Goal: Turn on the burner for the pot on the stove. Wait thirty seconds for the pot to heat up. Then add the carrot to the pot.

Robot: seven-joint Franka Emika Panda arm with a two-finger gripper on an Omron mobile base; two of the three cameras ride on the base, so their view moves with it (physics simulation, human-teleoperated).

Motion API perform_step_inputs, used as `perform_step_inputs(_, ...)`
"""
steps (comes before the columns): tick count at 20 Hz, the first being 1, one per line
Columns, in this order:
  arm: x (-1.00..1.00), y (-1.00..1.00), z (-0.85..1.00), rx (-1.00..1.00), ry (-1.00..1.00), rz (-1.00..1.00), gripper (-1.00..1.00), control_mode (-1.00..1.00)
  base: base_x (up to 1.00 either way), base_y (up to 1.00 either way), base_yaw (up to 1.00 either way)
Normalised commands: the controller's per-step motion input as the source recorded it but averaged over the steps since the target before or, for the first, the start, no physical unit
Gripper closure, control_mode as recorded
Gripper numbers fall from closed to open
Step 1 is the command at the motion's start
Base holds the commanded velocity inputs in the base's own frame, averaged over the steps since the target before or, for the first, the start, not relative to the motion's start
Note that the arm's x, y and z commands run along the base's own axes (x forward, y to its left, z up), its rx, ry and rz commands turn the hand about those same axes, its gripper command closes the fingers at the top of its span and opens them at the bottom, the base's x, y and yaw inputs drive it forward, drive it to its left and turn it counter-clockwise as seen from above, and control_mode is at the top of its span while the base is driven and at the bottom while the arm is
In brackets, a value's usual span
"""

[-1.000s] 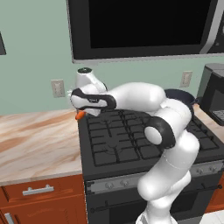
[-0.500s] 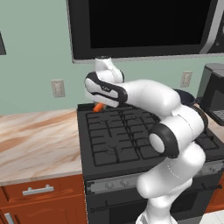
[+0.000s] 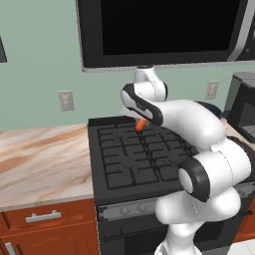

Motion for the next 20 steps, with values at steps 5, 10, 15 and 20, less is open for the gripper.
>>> perform_step_inputs(5, -0.36, -1.00, -0.17, -0.02, 0.00, 0.00, 1.00, -1.00, 0.00, 0.00, 0.00)
perform_step_inputs(10, -0.22, -1.00, -0.11, -0.01, 0.00, 0.00, 1.00, -1.00, 0.00, 0.00, 0.00)
perform_step_inputs(15, -0.01, -0.91, 0.00, -0.01, 0.00, 0.08, 1.00, -1.00, 0.00, 0.00, 0.00)
perform_step_inputs(20, 0.01, -0.73, 0.00, -0.04, -0.05, 0.15, 1.00, -1.00, 0.00, 0.00, 0.00)
